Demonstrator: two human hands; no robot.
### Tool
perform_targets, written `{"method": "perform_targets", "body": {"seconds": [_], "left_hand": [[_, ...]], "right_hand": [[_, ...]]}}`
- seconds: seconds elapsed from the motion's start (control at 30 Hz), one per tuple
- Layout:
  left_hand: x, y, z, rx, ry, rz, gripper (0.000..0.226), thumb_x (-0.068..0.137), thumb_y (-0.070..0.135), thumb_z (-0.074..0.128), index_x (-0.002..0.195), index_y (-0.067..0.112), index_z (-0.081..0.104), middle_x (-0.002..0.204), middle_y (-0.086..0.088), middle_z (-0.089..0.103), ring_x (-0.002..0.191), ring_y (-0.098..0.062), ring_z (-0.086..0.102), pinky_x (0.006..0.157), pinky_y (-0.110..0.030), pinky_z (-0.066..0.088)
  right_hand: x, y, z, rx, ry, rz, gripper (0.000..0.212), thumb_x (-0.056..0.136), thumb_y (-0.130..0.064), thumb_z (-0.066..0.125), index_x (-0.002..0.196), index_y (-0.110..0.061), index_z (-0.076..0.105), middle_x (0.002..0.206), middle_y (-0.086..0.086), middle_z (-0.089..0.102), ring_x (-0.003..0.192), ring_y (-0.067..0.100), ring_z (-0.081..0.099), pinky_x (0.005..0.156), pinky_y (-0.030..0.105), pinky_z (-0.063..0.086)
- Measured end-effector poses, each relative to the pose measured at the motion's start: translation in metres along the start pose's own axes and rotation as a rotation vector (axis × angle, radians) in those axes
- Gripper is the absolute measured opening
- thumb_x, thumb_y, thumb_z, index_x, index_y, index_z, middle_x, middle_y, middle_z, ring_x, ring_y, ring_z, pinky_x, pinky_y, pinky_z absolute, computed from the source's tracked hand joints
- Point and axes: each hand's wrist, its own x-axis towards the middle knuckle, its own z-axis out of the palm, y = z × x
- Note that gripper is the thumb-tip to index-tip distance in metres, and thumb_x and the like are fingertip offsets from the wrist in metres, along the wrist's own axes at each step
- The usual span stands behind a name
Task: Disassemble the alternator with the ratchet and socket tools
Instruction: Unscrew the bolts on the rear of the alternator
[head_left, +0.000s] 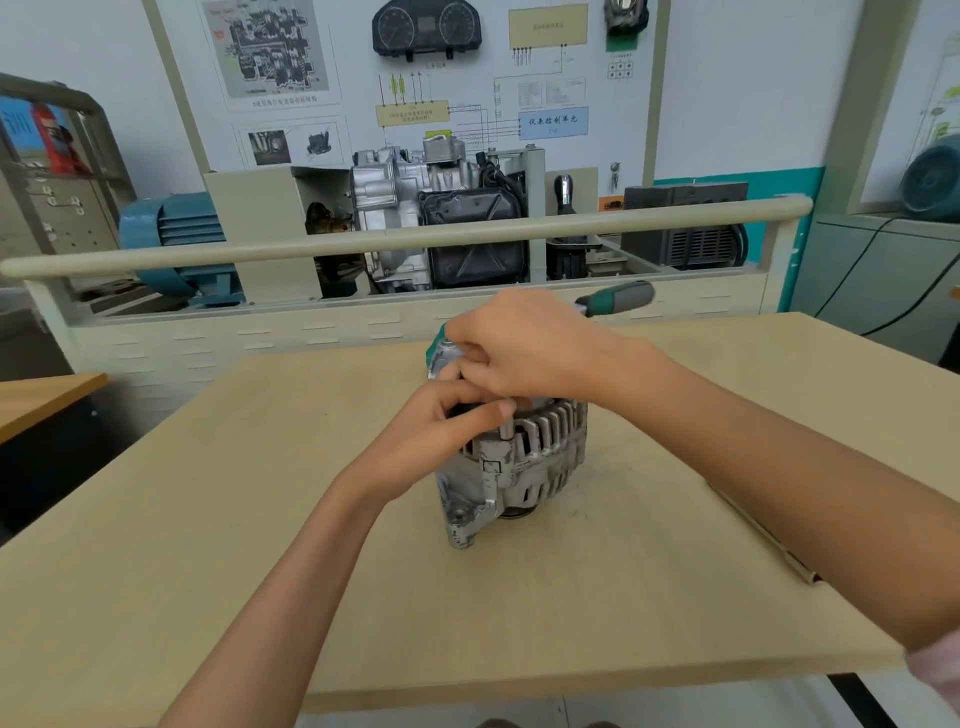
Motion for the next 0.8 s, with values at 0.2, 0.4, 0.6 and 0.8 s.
{"method": "perform_targets", "body": {"seconds": [0.2, 0.4, 0.6, 0.8], "left_hand": [[0.0, 0.0, -0.007, -0.061, -0.098, 0.009, 0.017, 0.085, 0.023, 0.06, 0.088, 0.03, 0.075, 0.105, 0.007, 0.071, 0.106, -0.002, 0.06, 0.083, -0.009, 0.043], [0.003, -0.006, -0.009, -0.083, -0.052, 0.011, 0.022, 0.072, 0.028, 0.067, 0.085, 0.011, 0.073, 0.092, -0.007, 0.073, 0.092, -0.009, 0.066, 0.079, -0.017, 0.049], [0.008, -0.009, 0.007, 0.073, 0.142, 0.051, 0.014, 0.074, 0.009, 0.075, 0.078, -0.001, 0.066, 0.101, -0.015, 0.058, 0.09, -0.017, 0.057, 0.08, -0.03, 0.047], [0.003, -0.01, 0.002, -0.041, 0.083, 0.002, 0.007, 0.086, 0.009, 0.064, 0.092, 0.01, 0.068, 0.09, -0.004, 0.071, 0.087, -0.008, 0.065, 0.075, -0.019, 0.05]], "right_hand": [[0.005, 0.004, 0.002, 0.161, -0.015, -0.121, 0.044, 0.084, -0.022, 0.058, 0.056, -0.027, 0.024, 0.048, -0.011, 0.034, 0.046, 0.001, 0.033, 0.046, 0.022, 0.024], [0.005, -0.001, -0.002, 0.126, -0.025, -0.04, 0.042, 0.089, -0.03, 0.052, 0.054, -0.023, 0.028, 0.049, -0.008, 0.035, 0.046, 0.005, 0.032, 0.046, 0.025, 0.023], [0.008, -0.023, 0.006, -0.167, 0.035, 0.476, 0.025, 0.094, -0.022, 0.043, 0.069, -0.016, 0.043, 0.057, 0.002, 0.029, 0.05, 0.018, 0.033, 0.043, 0.025, 0.02], [0.007, -0.028, 0.005, -0.196, 0.127, 0.278, 0.032, 0.092, -0.029, 0.041, 0.063, -0.016, 0.04, 0.054, -0.001, 0.029, 0.047, 0.017, 0.032, 0.043, 0.026, 0.015]]}}
